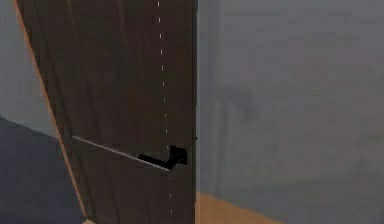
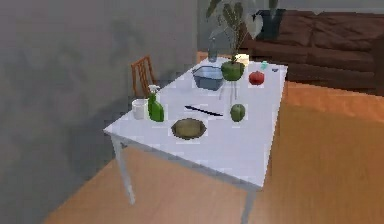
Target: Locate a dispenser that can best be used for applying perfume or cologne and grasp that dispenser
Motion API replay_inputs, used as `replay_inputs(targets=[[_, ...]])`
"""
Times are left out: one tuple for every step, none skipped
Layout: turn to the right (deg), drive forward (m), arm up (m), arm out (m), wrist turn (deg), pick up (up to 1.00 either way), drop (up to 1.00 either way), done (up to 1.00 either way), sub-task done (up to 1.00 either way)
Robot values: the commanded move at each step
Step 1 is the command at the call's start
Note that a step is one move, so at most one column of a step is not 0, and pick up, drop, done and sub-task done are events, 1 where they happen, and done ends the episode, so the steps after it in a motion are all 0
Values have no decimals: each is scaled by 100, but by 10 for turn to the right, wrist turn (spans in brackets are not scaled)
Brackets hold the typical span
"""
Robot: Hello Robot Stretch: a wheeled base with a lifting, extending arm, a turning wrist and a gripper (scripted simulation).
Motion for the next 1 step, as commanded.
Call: replay_inputs(targets=[[-60,0,0,0,0,0,0,0,0]])
